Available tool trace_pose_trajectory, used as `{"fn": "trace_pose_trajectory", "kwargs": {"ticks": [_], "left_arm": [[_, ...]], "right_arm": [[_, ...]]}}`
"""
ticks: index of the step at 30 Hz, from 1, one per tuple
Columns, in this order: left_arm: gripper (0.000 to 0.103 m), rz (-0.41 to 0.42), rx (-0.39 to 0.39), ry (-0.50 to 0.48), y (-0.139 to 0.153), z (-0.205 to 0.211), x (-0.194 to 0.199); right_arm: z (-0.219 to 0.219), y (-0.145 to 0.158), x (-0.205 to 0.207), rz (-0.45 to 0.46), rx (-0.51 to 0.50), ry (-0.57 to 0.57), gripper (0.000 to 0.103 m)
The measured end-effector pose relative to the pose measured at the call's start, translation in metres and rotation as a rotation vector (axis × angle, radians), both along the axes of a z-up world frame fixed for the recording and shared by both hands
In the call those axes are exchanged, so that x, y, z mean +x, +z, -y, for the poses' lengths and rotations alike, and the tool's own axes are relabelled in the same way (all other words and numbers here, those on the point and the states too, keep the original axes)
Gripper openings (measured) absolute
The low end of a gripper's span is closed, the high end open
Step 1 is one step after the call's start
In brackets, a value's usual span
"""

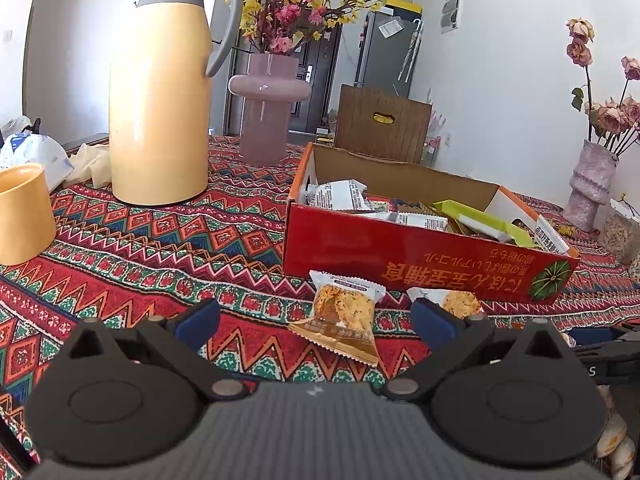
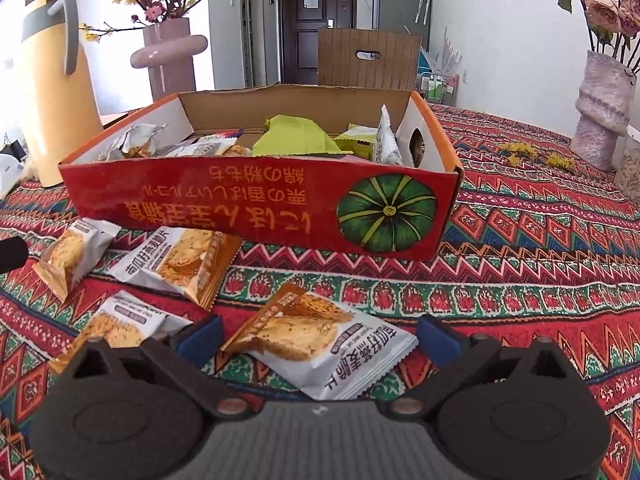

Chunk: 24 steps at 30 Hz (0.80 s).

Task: Organize snacks
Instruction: 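Move right gripper onto a pumpkin-seed cracker packet, then grasp a cracker packet with left gripper while right grasps another cracker packet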

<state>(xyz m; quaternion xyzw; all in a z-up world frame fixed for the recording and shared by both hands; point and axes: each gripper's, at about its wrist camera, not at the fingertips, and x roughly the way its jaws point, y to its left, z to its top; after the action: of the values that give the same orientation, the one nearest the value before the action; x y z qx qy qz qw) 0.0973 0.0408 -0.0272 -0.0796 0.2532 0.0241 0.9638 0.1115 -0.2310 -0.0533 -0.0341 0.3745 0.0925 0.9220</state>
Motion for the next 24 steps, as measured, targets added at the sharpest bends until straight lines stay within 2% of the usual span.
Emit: {"fn": "trace_pose_trajectory", "kwargs": {"ticks": [4, 6, 9, 14, 20, 24], "left_arm": [[0.103, -0.001, 0.001, 0.001, 0.000, 0.000, 0.000], [0.103, -0.001, 0.002, 0.001, 0.000, 0.000, 0.000], [0.103, -0.005, 0.003, 0.001, -0.001, 0.001, 0.000], [0.103, -0.008, 0.006, 0.002, -0.001, 0.000, 0.001], [0.103, -0.012, 0.012, 0.002, -0.001, 0.001, 0.002], [0.103, -0.030, 0.027, 0.006, -0.001, 0.001, 0.005]], "right_arm": [[0.000, 0.001, -0.007, 0.024, 0.002, 0.019, 0.092], [0.000, 0.002, -0.010, 0.041, 0.006, 0.019, 0.081], [0.000, 0.003, -0.012, 0.058, 0.008, 0.021, 0.077], [0.004, 0.005, -0.016, 0.093, 0.027, 0.005, 0.072], [0.009, 0.010, -0.025, 0.164, 0.047, -0.033, 0.072], [0.013, 0.011, -0.026, 0.174, 0.064, -0.048, 0.072]]}}
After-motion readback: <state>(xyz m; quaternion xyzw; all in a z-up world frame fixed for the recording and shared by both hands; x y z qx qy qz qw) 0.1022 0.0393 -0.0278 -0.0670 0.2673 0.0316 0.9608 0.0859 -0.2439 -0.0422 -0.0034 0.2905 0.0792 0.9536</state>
